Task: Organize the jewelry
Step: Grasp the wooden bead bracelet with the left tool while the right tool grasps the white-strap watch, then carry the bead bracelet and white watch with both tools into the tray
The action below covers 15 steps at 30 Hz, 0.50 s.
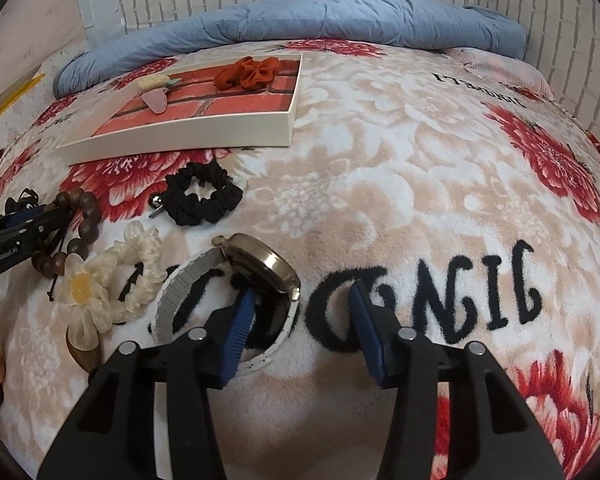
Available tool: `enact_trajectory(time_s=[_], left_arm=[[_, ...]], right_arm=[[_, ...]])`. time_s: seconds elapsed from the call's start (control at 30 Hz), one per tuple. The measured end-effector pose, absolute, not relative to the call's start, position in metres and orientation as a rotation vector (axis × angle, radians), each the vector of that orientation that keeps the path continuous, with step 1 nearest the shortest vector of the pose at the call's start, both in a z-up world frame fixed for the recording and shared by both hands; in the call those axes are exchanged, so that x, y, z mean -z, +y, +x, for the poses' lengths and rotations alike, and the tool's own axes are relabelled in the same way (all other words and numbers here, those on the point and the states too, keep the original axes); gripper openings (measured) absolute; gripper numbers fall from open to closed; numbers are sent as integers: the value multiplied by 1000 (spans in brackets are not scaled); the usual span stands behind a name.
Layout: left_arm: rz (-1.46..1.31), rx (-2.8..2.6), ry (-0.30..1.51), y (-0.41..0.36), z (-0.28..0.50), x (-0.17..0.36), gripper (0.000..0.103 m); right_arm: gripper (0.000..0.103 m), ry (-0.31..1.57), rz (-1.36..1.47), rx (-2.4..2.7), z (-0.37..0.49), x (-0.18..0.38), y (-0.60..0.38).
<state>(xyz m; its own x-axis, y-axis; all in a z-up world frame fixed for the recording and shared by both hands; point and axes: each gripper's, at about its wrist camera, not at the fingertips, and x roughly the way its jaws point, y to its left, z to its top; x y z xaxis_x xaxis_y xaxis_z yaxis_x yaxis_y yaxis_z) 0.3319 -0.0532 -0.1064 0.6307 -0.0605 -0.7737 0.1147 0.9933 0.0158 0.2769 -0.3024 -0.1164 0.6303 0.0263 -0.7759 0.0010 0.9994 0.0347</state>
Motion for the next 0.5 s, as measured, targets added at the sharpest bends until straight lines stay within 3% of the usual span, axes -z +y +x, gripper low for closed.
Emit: enact_trajectory(time_s=[0.13,0.3,0.4,0.5], left_arm=[[48,115,907,-52,336,113,33],[8,147,907,-47,335,113,18],[9,148,900,-48,334,112,18],[10,147,880,-48,330,109,18]], right_arm=[[48,889,32,-15,277,117,-302],[34,885,24,-34,277,117,-298],[24,886,13,-57,277,117,-294],[23,879,2,-56,276,116,-292]])
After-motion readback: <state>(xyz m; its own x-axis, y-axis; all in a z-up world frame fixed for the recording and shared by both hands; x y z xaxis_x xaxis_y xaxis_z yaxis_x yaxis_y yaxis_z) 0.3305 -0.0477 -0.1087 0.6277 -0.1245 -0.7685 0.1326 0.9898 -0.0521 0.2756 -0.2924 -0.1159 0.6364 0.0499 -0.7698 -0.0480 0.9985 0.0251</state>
